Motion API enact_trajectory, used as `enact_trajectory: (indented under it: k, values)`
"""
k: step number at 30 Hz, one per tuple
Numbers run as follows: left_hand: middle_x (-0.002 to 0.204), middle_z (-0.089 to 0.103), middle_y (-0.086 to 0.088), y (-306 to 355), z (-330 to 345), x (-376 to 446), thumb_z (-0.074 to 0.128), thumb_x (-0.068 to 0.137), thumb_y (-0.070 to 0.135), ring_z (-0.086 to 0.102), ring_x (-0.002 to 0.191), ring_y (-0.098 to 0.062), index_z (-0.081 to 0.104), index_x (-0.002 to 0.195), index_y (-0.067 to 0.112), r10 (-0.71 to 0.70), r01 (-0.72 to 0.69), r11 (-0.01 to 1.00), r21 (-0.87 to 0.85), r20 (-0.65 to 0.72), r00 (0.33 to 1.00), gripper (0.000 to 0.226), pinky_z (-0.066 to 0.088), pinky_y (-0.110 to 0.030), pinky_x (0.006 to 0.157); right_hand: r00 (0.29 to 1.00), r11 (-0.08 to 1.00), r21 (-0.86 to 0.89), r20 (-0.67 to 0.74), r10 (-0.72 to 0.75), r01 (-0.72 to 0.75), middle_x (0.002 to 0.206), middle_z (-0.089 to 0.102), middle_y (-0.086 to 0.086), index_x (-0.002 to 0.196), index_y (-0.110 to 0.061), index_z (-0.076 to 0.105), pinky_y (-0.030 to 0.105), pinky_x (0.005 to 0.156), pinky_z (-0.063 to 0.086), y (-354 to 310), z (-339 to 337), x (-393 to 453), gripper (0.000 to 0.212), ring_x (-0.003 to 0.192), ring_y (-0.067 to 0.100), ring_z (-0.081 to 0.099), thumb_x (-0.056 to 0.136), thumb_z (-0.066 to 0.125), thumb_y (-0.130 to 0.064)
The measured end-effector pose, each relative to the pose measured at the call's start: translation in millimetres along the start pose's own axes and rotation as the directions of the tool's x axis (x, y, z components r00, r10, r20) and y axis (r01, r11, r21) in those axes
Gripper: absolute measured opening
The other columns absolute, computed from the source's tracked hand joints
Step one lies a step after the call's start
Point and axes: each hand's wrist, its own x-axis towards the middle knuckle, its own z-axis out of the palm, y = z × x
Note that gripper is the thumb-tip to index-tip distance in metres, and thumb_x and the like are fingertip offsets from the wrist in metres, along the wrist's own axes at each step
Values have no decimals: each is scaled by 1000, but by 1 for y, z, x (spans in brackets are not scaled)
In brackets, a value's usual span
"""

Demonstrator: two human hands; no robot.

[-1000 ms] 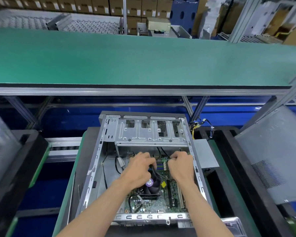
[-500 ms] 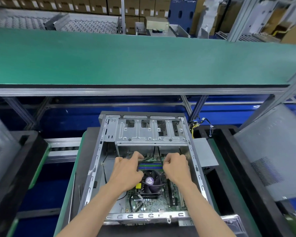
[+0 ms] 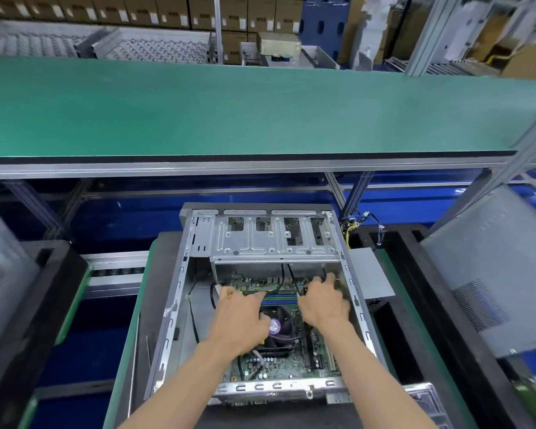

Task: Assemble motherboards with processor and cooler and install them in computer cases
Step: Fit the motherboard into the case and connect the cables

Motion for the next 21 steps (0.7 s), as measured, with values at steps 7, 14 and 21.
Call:
enact_trajectory:
  k: [7,14,21]
  values:
    - [62,58,3,-5,9,4,39,80,39,48,90,-26,51,143,28,11,-9,999,-41,52,999,65,27,-35,105,958,975,132,-248,-144,181,116,67,-3,124,-32,67,33,69,42,-3,-8,-9,34,112,20,55,97,51,-18]
    - [55,57,5,2,4,3,50,74,62,62,64,-19,69,105,30,67,-53,990,-131,105,992,48,51,-32,74,933,352,912,-79,-351,210,71,73,11,86,-14,77,24,53,44,-7,-17,-30,20,60,17,62,83,61,-2]
    - [69,69,8,2,-8,-1,73,74,44,60,63,-8,76,100,25,-20,146,856,-497,251,968,33,50,-26,64,926,537,772,-175,-336,341,76,77,-8,90,-12,80,13,72,52,-14,-6,-25,21,81,1,74,84,67,4]
